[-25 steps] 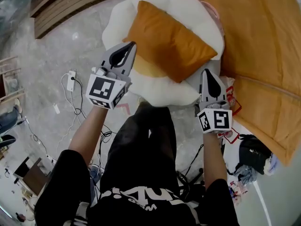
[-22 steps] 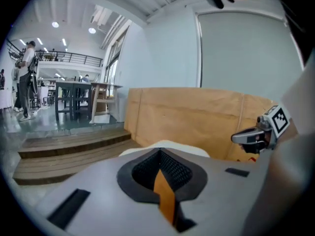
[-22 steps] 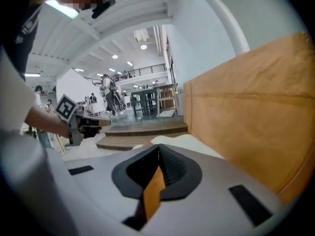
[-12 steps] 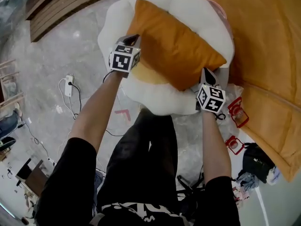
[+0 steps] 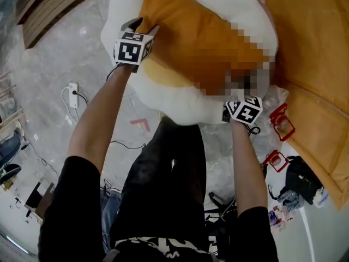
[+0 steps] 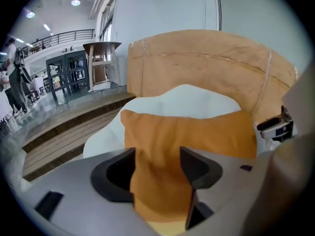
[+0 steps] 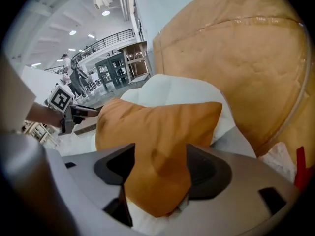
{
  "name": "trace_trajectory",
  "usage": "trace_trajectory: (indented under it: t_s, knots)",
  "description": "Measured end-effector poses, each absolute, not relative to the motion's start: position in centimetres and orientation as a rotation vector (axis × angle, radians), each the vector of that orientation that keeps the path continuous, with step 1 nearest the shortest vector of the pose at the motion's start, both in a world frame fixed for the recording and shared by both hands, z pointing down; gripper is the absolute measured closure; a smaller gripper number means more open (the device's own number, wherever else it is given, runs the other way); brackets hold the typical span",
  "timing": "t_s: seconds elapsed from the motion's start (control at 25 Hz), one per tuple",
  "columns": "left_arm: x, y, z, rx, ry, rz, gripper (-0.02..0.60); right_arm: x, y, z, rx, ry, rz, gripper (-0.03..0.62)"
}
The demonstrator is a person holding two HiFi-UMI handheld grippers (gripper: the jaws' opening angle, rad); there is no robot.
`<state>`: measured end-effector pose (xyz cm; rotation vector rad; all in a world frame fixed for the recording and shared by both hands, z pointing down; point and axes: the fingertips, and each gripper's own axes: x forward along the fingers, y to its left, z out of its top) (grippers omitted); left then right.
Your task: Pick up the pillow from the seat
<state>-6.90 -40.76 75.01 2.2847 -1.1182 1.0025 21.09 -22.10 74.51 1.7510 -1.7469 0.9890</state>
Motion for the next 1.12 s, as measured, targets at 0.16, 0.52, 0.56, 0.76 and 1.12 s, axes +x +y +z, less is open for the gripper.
trace_trajectory:
  t_s: [0.16, 0.52, 0.56, 0.76, 1.12]
  knots:
    - [-6.9, -42.0, 77.1, 2.290, -1.138, 1.000, 0.222, 20.9, -22.5, 76.3, 1.764, -1.746, 1.057, 0.240]
    - [-5.9, -42.1, 79.4, 2.211, -1.084, 0.971, 0.225, 21.2, -23.7, 78.9, 1.766, -1.709, 1.085, 0.240]
    - [-5.8, -42.0, 79.5, 2.209, -1.079, 0.972, 0.231, 21.4, -23.8, 79.1, 1.778, -1.698, 1.093, 0.240]
    - [-5.2, -41.3, 80.1, 2.202, -1.020, 0.992, 0.341, 21.8, -24.0, 80.0, 1.766, -1.664, 1.094, 0.340]
    - [-4.6, -38.6, 80.1, 2.176, -0.832, 0.973, 0.568, 21.2, -23.8, 80.2, 1.754, -1.697, 1.089, 0.565]
